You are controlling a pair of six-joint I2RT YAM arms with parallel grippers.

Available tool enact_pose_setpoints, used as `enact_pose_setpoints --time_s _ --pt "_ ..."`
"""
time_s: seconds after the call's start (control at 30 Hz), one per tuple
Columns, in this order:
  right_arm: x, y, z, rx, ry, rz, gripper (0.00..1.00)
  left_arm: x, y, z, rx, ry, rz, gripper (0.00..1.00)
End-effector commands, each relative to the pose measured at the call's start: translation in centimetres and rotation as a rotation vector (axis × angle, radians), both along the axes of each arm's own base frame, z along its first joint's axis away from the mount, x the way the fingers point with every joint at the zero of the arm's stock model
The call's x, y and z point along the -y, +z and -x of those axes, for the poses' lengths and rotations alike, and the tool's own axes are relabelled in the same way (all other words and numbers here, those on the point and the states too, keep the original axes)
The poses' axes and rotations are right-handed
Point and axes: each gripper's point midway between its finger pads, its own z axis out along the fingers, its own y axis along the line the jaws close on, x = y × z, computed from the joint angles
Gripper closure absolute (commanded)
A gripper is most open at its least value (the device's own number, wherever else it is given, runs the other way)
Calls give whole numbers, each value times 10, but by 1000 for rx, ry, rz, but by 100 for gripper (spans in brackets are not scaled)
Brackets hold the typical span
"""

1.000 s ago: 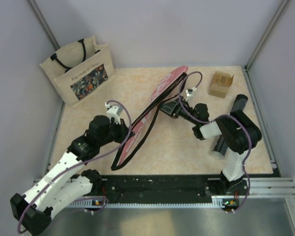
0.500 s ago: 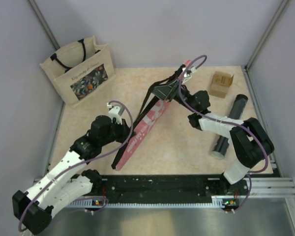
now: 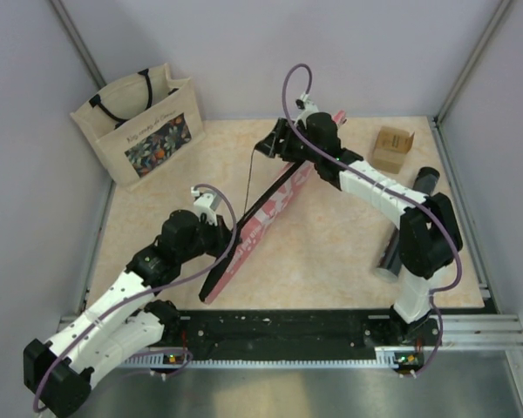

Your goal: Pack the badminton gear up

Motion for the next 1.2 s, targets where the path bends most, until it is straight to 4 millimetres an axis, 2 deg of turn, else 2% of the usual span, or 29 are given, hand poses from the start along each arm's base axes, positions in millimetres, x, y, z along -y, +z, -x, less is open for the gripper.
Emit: enact_pose_setpoints --time_s 0.0,0.1,0.27,0.47,0.67,0.87,1.0,1.07,1.17 --pt "42 -30 4 -91 -114 311 37 4 25 -7 77 9 69 100" --pt "61 -28 7 -99 -150 415 39 3 29 -7 83 21 77 100" --pt "73 -15 20 -88 -129 476 47 3 33 -7 89 27 89 100" --pt "76 14 35 -27 -44 445 46 1 31 -9 86 35 83 100" --pt "97 47 42 60 1 393 41 2 34 -8 92 21 85 100" --pt "150 70 39 187 -1 334 41 3 37 -5 109 -3 86 100" --pt "193 64 31 265 1 330 44 5 43 -2 127 -37 90 100" --pt "216 52 25 280 0 364 44 7 44 -1 134 -52 90 100" --pt "238 42 18 321 3 428 44 7 45 0 142 -68 82 100"
